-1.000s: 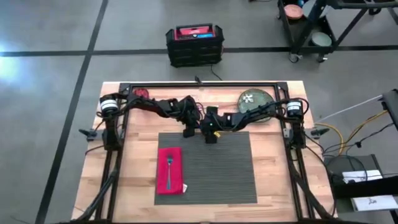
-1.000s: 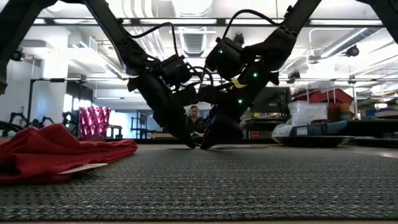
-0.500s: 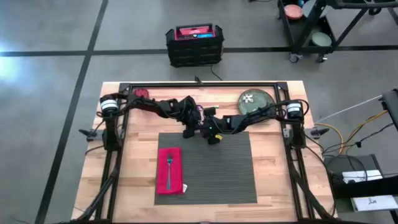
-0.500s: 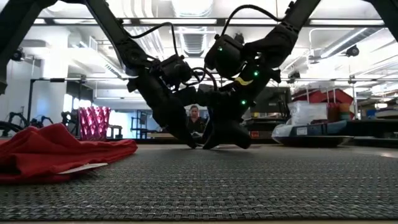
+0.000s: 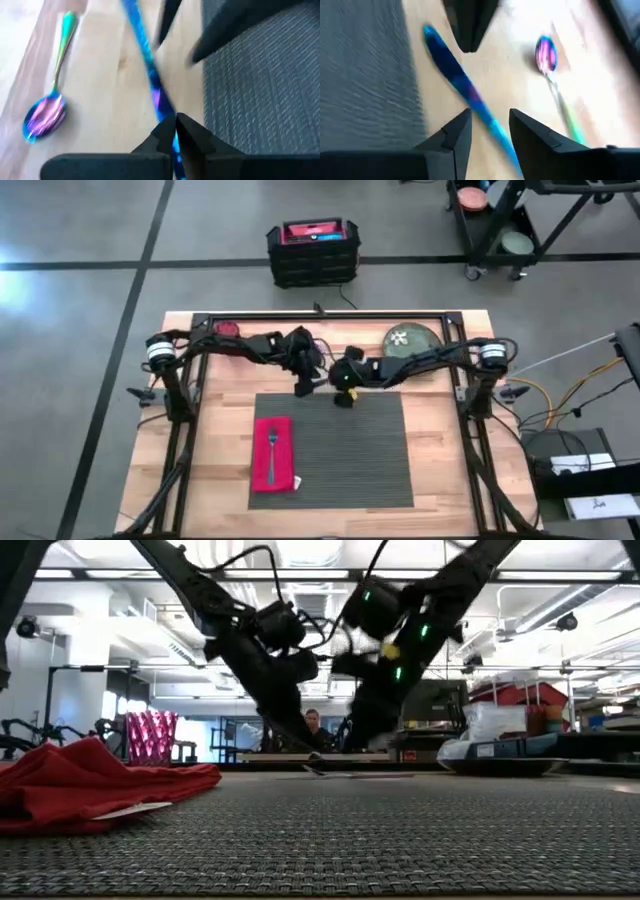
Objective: Set table place
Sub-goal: Put the blue knife on the right side of the table mat
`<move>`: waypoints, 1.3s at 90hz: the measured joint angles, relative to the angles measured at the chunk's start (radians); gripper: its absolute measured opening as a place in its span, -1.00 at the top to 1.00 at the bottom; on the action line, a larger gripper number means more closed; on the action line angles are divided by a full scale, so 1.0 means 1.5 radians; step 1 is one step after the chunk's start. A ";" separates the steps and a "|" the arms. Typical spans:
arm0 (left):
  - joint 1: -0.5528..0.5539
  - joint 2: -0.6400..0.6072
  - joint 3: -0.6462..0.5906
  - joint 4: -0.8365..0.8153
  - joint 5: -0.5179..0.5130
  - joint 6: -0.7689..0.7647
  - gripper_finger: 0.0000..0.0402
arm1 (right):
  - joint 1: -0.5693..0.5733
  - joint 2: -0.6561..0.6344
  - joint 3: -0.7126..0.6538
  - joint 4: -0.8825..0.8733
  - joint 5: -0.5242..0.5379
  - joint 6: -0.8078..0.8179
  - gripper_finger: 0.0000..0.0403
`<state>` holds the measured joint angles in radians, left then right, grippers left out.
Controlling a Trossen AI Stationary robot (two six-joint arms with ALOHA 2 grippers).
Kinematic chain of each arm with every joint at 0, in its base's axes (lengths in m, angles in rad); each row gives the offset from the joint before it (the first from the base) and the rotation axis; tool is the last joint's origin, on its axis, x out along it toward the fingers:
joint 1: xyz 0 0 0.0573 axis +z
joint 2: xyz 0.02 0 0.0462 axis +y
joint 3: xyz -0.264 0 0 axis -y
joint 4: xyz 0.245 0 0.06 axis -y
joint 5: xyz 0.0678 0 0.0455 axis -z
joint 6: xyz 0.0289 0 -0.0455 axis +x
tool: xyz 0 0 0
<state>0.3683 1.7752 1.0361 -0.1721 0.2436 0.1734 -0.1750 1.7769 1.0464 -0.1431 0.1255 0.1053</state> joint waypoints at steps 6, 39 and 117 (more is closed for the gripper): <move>0.003 0.005 -0.015 -0.008 -0.011 0.011 1.00 | -0.019 -0.015 -0.016 -0.006 -0.081 0.080 0.40; 0.008 0.058 -0.033 0.047 0.006 0.005 0.99 | -0.083 0.042 -0.065 0.023 -0.060 0.154 0.35; -0.015 0.026 -0.034 0.067 0.056 -0.054 0.99 | -0.125 0.048 -0.035 0.118 -0.183 0.227 0.59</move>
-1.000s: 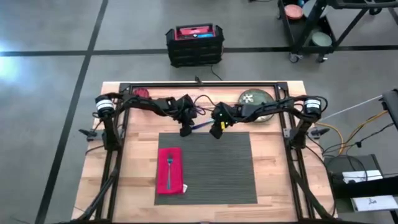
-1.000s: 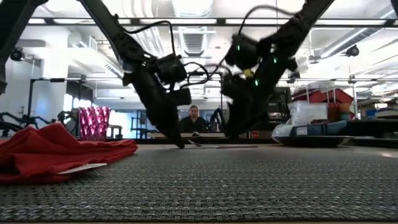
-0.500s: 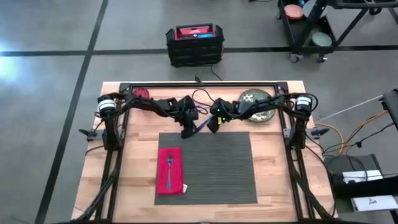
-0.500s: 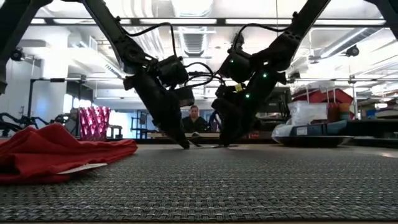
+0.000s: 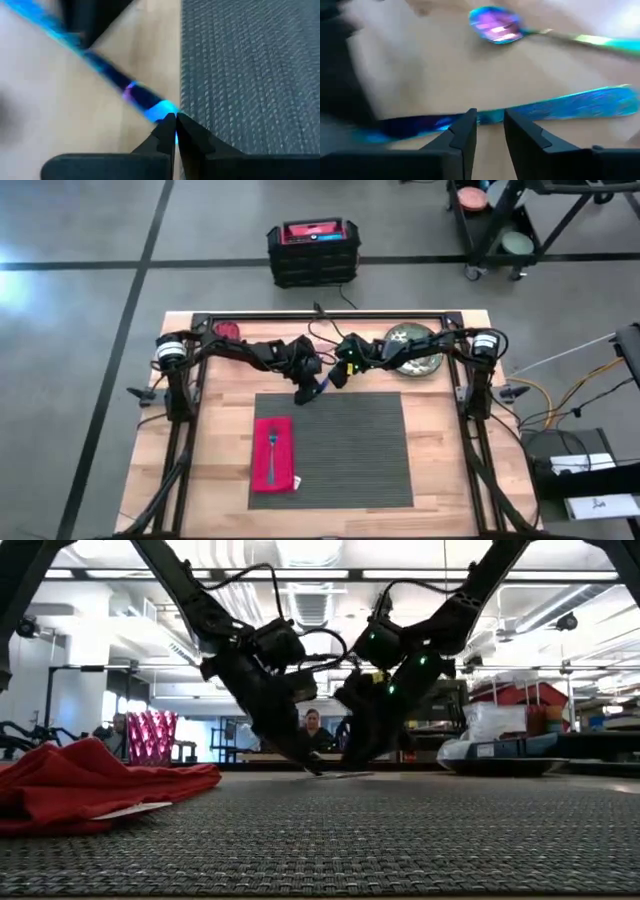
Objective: Set table place
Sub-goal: Put the blue knife on the right side of the table mat
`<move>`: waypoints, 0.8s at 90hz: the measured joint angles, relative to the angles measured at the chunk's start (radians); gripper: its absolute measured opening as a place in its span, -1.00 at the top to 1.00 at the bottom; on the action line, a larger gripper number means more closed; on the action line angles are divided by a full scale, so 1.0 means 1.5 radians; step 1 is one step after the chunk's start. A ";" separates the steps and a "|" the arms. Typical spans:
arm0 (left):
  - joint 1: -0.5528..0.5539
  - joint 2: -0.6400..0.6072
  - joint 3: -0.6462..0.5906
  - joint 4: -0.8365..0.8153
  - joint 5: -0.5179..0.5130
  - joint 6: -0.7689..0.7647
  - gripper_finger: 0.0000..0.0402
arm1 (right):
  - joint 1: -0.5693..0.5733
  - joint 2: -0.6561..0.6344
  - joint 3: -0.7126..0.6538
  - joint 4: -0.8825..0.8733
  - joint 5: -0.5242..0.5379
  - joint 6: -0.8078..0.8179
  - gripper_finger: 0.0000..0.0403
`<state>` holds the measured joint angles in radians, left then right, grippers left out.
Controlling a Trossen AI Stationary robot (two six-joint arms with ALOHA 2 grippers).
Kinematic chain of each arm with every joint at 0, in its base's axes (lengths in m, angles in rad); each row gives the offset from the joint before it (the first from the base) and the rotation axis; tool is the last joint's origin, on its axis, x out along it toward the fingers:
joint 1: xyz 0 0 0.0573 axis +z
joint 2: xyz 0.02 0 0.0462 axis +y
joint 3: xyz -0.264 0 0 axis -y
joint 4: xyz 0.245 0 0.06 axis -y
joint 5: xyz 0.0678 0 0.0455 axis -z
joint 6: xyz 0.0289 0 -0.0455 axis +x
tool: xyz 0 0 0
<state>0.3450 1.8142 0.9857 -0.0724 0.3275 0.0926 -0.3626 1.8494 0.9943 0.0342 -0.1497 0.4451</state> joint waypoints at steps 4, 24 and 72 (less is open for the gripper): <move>0.000 -0.012 0.001 -0.018 -0.017 0.004 0.99 | 0.000 -0.014 0.000 -0.002 -0.033 0.025 0.60; 0.003 0.016 -0.005 -0.034 -0.015 0.039 0.99 | 0.041 -0.022 -0.007 -0.025 -0.059 0.166 0.55; -0.023 0.054 -0.002 0.053 0.020 0.009 1.00 | 0.071 0.036 -0.013 0.014 0.013 0.340 0.45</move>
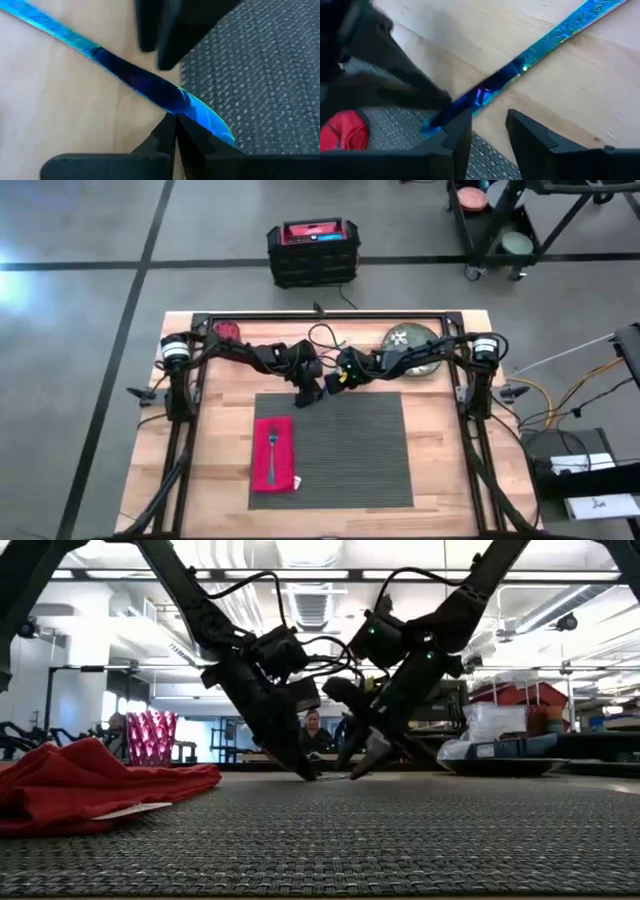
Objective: Set table place
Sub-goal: Put the blue knife on the right side of the table mat
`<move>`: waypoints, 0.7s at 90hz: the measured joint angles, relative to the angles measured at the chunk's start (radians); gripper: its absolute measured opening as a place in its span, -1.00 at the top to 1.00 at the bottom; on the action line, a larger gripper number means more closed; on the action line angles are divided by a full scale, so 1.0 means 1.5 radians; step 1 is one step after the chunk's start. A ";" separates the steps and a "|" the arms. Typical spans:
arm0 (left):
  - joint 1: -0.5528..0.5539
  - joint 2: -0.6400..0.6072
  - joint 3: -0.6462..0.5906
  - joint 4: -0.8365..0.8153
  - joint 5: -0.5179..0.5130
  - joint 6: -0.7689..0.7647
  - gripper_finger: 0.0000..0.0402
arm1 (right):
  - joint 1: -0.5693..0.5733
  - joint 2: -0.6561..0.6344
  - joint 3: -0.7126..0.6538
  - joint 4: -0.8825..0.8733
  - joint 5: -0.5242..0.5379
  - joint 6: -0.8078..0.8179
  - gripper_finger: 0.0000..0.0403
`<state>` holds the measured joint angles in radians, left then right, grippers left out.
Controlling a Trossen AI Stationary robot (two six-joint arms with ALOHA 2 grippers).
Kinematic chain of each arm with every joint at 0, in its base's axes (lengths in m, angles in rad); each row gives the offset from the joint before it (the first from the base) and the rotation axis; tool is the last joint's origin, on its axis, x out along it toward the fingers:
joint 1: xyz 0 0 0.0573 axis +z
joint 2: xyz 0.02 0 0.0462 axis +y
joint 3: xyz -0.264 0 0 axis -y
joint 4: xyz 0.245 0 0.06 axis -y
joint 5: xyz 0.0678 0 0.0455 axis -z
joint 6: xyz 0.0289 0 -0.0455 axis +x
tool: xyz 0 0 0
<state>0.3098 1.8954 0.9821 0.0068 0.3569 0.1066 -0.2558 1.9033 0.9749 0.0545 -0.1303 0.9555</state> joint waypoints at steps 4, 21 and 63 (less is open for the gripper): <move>-0.003 0.000 0.000 0.007 0.001 0.000 1.00 | 0.000 0.001 0.000 0.006 0.001 0.008 0.46; -0.011 0.002 -0.003 0.034 0.001 -0.009 1.00 | 0.000 0.002 -0.003 0.018 -0.003 0.006 0.52; -0.011 0.001 0.008 0.026 -0.004 -0.020 0.99 | -0.001 -0.003 -0.005 0.031 -0.004 0.009 0.68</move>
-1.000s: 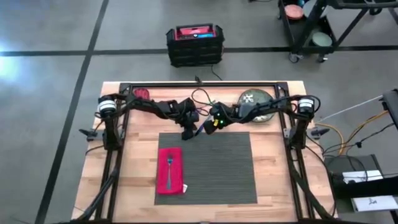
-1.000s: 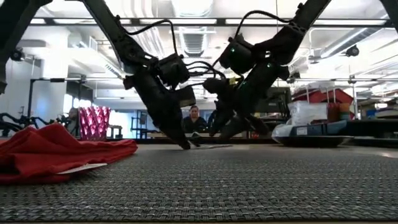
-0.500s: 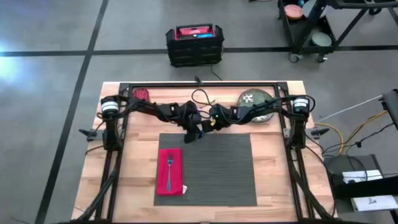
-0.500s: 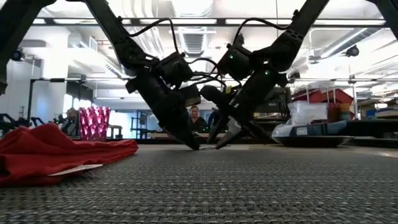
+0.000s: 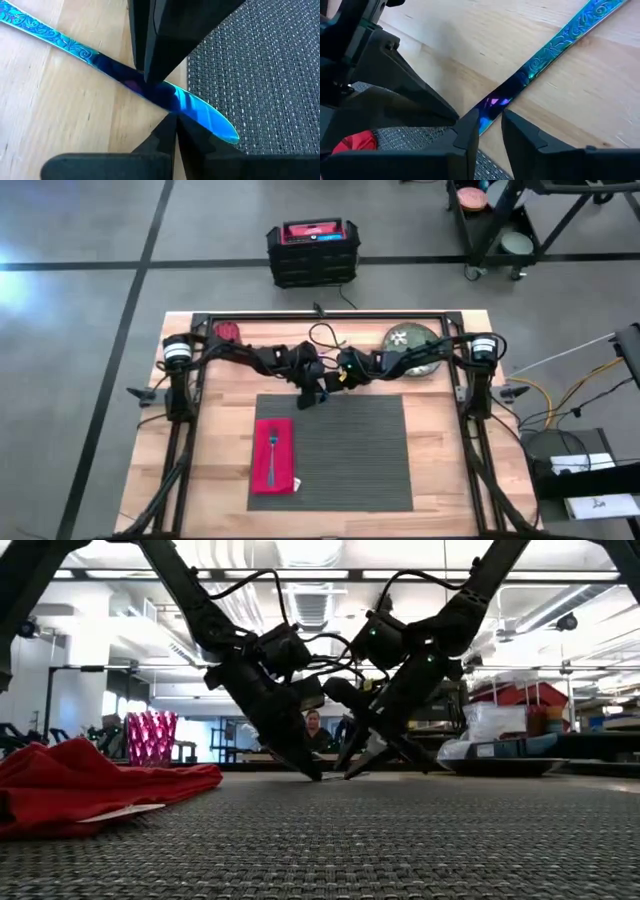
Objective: Set table place
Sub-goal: Put the blue knife on the right side of the table mat
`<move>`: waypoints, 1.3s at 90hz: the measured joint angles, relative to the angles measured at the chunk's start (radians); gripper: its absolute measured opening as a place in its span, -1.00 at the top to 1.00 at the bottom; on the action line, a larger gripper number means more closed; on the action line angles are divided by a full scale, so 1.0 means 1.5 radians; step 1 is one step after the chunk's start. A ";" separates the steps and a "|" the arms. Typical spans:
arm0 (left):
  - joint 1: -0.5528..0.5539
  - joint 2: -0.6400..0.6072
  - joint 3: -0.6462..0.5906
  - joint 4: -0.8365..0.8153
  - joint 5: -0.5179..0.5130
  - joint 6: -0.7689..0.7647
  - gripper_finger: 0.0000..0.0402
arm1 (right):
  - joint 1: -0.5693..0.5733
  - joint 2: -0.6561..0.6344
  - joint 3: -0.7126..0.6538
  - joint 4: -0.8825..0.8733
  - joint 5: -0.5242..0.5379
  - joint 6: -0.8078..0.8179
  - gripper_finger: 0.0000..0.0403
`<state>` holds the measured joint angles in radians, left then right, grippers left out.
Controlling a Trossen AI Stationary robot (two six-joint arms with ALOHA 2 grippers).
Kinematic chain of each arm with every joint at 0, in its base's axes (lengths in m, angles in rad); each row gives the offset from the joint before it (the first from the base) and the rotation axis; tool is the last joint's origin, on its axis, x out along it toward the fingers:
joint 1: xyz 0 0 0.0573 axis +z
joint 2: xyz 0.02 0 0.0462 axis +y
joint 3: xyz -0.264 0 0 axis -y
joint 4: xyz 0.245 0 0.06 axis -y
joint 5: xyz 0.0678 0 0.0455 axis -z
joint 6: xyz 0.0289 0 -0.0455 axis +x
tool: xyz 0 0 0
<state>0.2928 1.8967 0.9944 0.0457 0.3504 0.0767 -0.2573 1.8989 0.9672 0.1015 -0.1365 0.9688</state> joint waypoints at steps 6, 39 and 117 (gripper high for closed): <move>-0.001 -0.006 0.004 -0.014 0.003 0.010 0.99 | -0.007 -0.008 0.000 -0.007 -0.020 -0.037 0.70; -0.004 -0.051 0.020 -0.134 -0.035 0.102 1.00 | 0.017 -0.051 -0.023 -0.063 -0.073 -0.020 0.81; -0.035 0.001 0.019 0.009 -0.005 0.054 0.98 | 0.044 -0.052 -0.093 0.074 0.067 0.056 0.84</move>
<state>0.2401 1.8987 1.0223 0.0586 0.3423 0.1581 -0.1906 1.8214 0.8272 0.2131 -0.0354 1.0531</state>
